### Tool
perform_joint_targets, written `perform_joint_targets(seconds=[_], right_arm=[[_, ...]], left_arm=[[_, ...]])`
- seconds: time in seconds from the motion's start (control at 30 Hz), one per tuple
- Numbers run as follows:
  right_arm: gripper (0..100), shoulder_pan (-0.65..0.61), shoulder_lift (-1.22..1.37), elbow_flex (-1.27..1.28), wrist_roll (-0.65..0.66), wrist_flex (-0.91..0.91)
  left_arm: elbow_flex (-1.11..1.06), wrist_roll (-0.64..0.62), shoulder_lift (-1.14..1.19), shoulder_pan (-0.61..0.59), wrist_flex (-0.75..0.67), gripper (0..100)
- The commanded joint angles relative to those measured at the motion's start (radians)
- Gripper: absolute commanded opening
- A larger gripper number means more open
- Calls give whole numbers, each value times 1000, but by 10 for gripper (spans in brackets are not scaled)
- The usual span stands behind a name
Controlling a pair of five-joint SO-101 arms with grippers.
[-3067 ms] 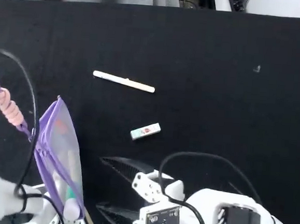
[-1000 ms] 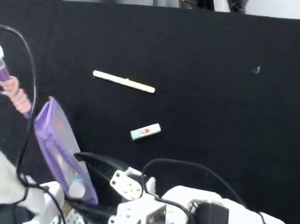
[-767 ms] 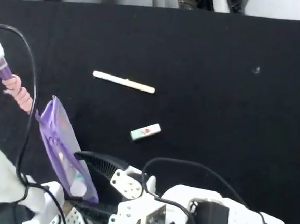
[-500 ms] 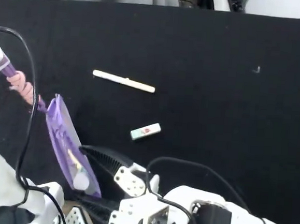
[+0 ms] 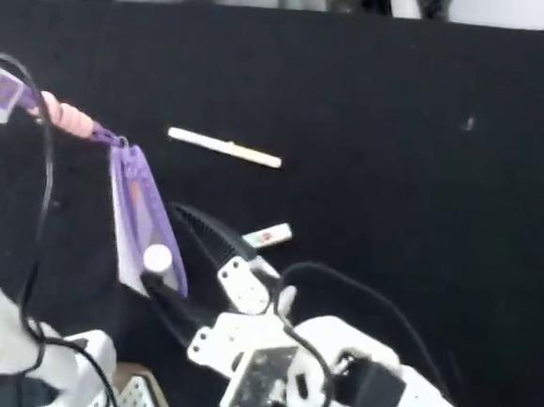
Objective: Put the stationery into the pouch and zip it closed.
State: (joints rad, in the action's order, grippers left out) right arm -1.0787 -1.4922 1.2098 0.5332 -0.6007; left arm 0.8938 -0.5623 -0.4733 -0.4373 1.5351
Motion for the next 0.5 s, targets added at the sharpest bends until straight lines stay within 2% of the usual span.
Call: perform_joint_targets(seconds=[0.0,0.27,0.47], right_arm=[[293,31,36,87,15,-5],[293,110,38,54,6,-28],[293,110,38,33,-32,-57]], left_arm=[[-1,-5,-63,-1,-2,30],[-1,2,-157,-7,2,30],[-1,2,-175,-7,3,30]])
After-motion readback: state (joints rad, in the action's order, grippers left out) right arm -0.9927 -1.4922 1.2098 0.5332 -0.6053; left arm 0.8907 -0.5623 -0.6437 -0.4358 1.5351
